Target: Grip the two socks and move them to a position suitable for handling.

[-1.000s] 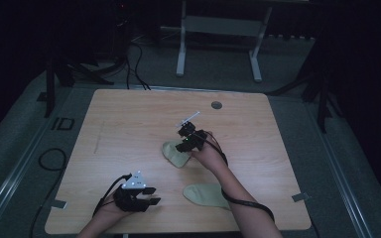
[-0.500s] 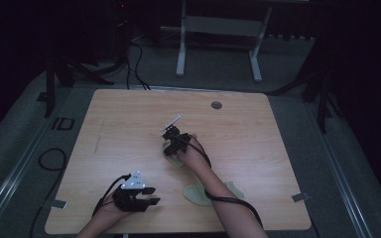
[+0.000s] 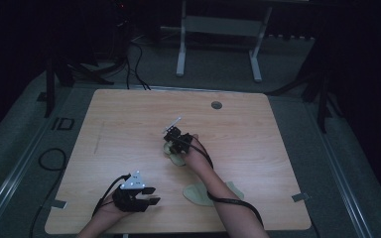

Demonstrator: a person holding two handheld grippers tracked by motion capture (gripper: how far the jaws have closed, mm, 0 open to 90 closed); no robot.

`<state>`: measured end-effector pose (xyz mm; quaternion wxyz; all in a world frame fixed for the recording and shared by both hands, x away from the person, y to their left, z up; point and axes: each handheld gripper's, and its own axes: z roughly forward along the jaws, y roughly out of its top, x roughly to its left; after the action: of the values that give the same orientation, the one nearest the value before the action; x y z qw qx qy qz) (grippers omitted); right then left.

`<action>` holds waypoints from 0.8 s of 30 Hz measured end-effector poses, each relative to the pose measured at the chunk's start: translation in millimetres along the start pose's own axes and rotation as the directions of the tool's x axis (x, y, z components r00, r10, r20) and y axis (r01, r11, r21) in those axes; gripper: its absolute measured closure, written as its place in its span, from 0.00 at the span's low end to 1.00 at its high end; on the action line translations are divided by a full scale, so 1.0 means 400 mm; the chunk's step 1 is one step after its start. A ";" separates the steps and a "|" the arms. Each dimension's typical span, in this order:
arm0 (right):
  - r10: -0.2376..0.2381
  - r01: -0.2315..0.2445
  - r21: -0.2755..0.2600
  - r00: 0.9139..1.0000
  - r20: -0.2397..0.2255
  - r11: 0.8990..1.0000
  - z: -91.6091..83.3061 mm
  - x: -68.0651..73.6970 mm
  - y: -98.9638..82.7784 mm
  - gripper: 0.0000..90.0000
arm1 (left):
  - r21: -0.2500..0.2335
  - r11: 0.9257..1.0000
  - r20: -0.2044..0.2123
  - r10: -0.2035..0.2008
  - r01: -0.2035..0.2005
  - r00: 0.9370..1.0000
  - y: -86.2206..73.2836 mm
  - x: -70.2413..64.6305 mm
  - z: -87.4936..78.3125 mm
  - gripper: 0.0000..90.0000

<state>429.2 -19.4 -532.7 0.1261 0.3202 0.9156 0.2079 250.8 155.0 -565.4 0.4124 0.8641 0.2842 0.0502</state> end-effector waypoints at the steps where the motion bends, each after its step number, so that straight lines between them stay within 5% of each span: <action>1: 0.008 -0.008 -0.005 1.000 -0.004 1.000 -0.024 -0.018 -0.005 0.91 | 0.001 1.000 0.001 0.004 -0.004 1.000 0.000 -0.001 0.001 0.62; 15: -0.052 0.052 -0.002 0.996 0.070 0.999 -0.189 -0.122 -0.081 0.90 | -0.005 1.000 0.003 -0.001 0.001 1.000 0.004 -0.003 0.004 0.62; 19: -0.042 0.041 0.008 0.996 0.075 0.999 -0.192 -0.124 -0.115 0.90 | -0.003 1.000 0.000 -0.003 0.003 1.000 0.004 -0.003 0.006 0.62; 24: -0.053 0.050 0.043 0.997 0.056 0.998 -0.145 -0.100 -0.159 0.90 | -0.003 1.000 0.008 0.003 -0.003 1.000 0.006 -0.007 0.007 0.62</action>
<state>404.6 -107.6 -507.0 0.1508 0.3047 0.9237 0.1764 250.3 150.2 -565.0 0.4147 0.8640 0.2813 0.0480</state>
